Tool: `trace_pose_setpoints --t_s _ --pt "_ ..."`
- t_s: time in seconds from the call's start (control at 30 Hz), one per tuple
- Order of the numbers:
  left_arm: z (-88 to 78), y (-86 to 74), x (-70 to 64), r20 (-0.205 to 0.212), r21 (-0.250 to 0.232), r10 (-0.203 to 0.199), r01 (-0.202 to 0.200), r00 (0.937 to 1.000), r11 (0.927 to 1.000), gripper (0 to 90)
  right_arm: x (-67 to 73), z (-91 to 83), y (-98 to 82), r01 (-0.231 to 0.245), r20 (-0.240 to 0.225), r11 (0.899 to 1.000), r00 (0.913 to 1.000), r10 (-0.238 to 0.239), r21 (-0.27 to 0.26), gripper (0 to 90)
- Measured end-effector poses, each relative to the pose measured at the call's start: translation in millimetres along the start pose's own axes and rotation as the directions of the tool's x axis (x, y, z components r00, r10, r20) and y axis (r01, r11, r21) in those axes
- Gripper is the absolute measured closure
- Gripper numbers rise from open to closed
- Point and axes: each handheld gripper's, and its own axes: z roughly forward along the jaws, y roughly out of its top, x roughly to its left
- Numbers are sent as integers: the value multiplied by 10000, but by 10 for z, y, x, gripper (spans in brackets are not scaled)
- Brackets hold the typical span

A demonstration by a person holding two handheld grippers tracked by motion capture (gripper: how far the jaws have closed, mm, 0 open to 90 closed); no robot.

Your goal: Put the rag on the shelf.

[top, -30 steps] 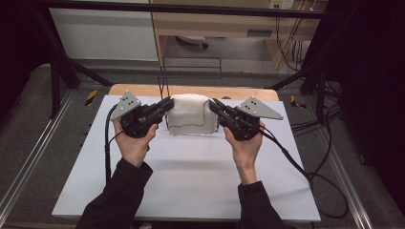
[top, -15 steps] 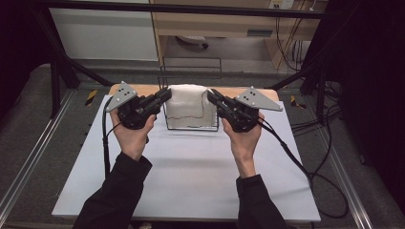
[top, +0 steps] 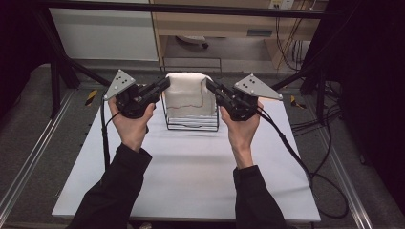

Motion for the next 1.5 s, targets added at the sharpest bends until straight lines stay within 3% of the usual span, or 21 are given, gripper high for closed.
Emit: trace_pose_setpoints --t_s 0.77,0.97,1.5 --pt "198 316 104 -301 -334 50 -60 9995 9994 839 -98 175 273 38 202 9996 9998 -32 -280 847" --pt "238 401 145 -327 -430 -91 77 9994 9990 839 -121 243 381 154 273 9991 9995 -144 -387 847" --pt "347 635 199 -613 -543 58 -91 9981 9985 839 -178 388 588 223 459 9989 9987 -204 -403 847"
